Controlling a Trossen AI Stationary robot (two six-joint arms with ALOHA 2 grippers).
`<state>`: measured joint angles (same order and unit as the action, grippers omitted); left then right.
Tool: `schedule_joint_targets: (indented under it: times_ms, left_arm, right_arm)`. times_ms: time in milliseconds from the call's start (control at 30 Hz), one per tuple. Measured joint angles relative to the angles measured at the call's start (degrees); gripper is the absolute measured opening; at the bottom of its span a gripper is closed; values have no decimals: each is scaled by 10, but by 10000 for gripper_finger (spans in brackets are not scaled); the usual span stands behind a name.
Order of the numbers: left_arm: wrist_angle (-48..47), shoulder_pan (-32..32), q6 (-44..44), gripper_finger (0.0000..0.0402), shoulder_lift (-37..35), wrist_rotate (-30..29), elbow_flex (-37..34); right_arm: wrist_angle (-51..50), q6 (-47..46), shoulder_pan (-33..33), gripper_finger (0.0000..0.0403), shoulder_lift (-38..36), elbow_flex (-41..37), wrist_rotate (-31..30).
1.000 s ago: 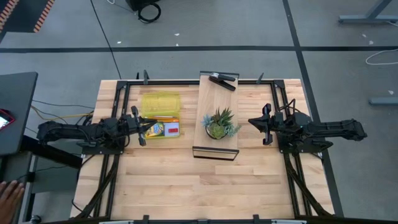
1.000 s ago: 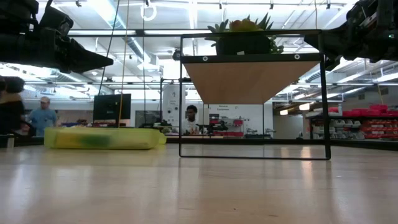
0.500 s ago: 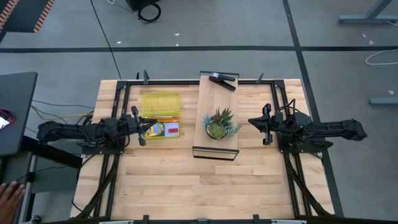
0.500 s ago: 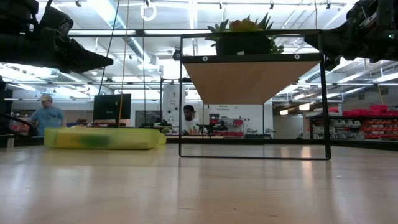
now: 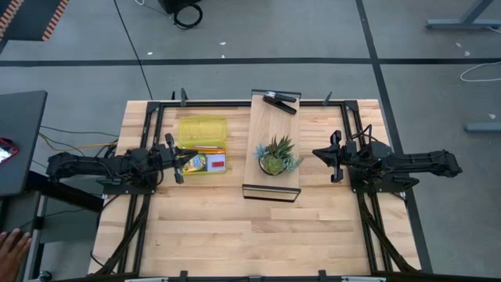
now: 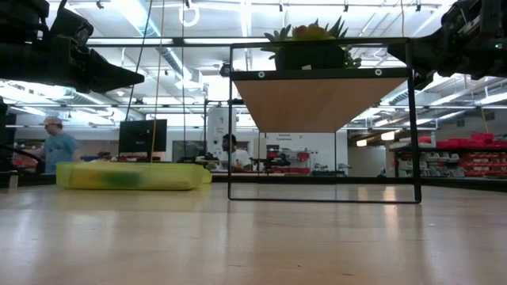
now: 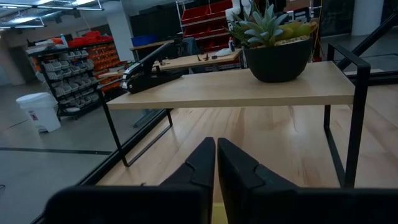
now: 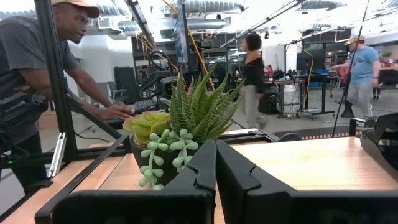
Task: Pack school essentials
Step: Return to Home Position
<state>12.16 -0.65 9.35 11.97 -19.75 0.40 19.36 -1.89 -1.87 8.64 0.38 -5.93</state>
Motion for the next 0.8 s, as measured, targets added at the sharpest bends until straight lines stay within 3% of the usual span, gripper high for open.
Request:
schedule_joint_targets:
  times_ms: [800]
  left_arm:
    - [0, 0, 0, 34, 0, 0, 0]
  right_arm:
    - [0, 0, 0, 15, 0, 0, 0]
